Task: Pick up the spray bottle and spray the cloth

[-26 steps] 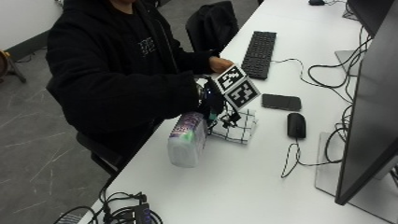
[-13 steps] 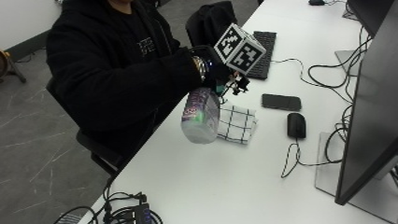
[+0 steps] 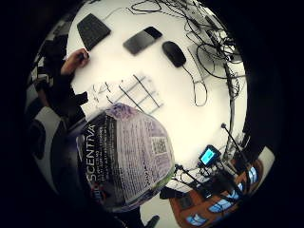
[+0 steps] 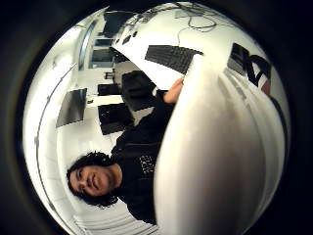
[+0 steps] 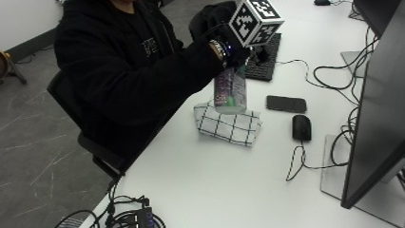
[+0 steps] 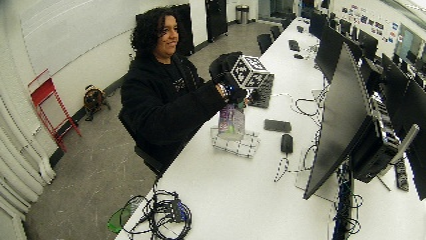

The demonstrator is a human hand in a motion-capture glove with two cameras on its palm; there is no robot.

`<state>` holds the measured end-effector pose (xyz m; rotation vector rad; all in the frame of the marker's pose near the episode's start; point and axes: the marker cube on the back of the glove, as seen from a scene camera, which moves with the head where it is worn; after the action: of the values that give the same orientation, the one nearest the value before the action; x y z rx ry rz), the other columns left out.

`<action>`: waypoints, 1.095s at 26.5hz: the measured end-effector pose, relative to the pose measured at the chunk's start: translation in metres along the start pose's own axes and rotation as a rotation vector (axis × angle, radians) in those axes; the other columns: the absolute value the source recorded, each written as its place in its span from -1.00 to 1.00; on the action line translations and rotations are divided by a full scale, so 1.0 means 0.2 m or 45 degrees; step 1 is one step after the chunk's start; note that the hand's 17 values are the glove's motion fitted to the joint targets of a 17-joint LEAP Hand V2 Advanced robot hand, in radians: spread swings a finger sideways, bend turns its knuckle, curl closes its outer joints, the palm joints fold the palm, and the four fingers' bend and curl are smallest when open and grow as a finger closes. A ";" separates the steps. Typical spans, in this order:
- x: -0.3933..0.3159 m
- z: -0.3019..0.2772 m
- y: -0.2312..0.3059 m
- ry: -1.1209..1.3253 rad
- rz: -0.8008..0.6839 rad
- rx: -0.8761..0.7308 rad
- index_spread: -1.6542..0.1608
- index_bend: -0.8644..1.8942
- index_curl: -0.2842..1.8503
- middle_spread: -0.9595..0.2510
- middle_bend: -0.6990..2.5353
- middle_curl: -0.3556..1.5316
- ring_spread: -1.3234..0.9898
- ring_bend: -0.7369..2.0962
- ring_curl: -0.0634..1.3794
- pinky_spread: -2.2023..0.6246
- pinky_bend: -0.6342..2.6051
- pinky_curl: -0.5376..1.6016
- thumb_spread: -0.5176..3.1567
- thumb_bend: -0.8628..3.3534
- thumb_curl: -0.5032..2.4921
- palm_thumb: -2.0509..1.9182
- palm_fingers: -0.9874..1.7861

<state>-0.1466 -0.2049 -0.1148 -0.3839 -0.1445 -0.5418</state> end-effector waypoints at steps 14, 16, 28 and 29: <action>-0.02 0.10 -0.36 -0.566 -0.237 0.616 0.49 -0.24 -0.23 0.20 -0.27 -0.08 -0.05 0.03 -0.25 0.33 -0.31 -0.13 -0.52 -0.61 -0.14 0.51 0.69; -0.01 0.14 -0.38 -0.639 -0.233 0.704 0.49 -0.24 -0.23 0.20 -0.27 -0.08 -0.05 0.03 -0.25 0.33 -0.31 -0.13 -0.52 -0.61 -0.14 0.51 0.69; -0.06 0.48 -0.54 -0.917 -0.075 0.981 0.49 -0.24 -0.23 0.21 -0.28 -0.08 -0.04 0.04 -0.25 0.33 -0.31 -0.12 -0.52 -0.61 -0.14 0.51 0.69; -0.07 0.50 -0.55 -0.923 -0.075 0.977 0.49 -0.24 -0.23 0.21 -0.28 -0.08 -0.04 0.04 -0.25 0.33 -0.31 -0.12 -0.52 -0.61 -0.14 0.51 0.69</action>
<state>-0.2201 -0.2449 0.0089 0.1951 -1.0311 -0.3473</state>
